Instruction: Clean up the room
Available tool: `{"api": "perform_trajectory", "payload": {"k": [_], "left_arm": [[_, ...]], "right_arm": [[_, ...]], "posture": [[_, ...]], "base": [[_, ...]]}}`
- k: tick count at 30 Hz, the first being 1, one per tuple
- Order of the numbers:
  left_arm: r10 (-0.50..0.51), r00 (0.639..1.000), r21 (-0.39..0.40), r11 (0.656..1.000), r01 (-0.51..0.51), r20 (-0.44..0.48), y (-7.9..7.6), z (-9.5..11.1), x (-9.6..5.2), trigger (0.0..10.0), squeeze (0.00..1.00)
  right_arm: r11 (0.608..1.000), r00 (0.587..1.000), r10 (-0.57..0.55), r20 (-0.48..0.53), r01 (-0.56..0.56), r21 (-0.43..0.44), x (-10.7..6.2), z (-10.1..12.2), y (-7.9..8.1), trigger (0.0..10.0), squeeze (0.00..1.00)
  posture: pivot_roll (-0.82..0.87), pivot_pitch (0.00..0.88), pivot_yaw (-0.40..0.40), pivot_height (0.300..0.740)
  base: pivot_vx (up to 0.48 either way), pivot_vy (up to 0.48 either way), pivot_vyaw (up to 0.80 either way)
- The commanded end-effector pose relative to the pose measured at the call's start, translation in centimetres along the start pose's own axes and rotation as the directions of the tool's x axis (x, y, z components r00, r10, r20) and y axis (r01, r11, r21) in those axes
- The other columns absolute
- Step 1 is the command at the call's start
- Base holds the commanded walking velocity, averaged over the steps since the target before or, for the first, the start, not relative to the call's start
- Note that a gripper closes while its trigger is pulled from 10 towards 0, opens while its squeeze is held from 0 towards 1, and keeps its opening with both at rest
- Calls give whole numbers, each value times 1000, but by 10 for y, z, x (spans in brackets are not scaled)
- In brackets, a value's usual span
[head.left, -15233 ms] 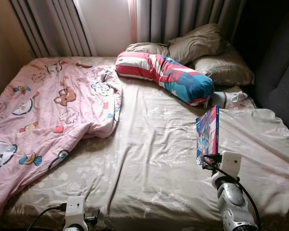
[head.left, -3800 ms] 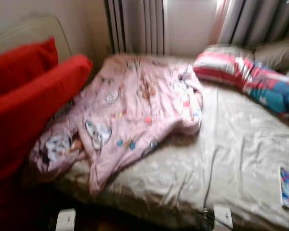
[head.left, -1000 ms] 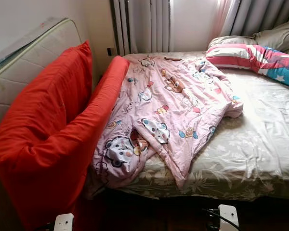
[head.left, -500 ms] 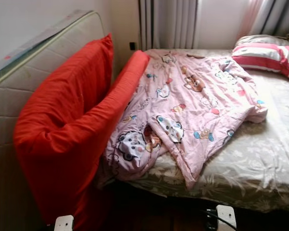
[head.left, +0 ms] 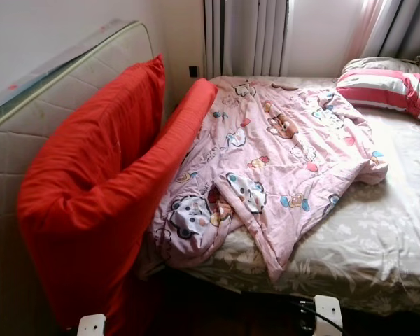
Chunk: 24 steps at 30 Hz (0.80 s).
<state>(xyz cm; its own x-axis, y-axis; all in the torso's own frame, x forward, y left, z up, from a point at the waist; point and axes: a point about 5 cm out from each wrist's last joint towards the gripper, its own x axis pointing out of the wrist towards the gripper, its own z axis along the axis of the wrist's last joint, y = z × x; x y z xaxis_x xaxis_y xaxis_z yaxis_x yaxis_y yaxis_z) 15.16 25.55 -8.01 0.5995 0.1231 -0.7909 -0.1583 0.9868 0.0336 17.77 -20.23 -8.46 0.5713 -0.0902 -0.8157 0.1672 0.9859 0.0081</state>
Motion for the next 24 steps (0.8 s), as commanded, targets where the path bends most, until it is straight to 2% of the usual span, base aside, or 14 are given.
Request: {"api": "perform_trajectory", "payload": {"k": [1, 5, 10, 16, 19, 24], "left_arm": [[3, 1000, -6, 1000, -3, -8, -1, -3, -1, 10000, 0], [-5, 1000, -3, 1000, 5, -4, -8, 0, 2, 10000, 0], [-8, 1000, -2, 1000, 8, -1, -9, 2, 3, 10000, 0], [-5, 1000, -1, 1000, 5, 4, -7, 4, 3, 10000, 0], [5, 1000, -5, 1000, -5, 12, -2, 5, 2, 10000, 0], [5, 1000, -4, 1000, -5, 12, -1, 5, 1, 10000, 0]], "right_arm": [[1000, 1000, 7, 5, -7, 10, 0, -1, 2, 10000, 0], [1000, 1000, 10, 7, -10, 6, 0, 0, 3, 10000, 0], [1000, 1000, 16, 11, -16, -5, 1, 2, 4, 10000, 0], [1000, 1000, 22, 17, -22, -11, 1, 3, 4, 10000, 0], [1000, 999, 28, 21, -28, 7, 1, 5, 5, 10000, 0], [999, 998, 43, 50, -44, 19, 2, 15, 8, 10000, 0]], "posture": [[13, 0, 50, 740], [14, 0, 50, 740], [12, 0, 51, 740], [11, 0, 51, 740], [11, 0, 52, 740], [5, 0, 54, 740]], "base": [[289, 0, 0], [288, 0, 0], [289, 0, 0], [291, 0, 644], [0, 0, 0], [0, 0, 0]]}}
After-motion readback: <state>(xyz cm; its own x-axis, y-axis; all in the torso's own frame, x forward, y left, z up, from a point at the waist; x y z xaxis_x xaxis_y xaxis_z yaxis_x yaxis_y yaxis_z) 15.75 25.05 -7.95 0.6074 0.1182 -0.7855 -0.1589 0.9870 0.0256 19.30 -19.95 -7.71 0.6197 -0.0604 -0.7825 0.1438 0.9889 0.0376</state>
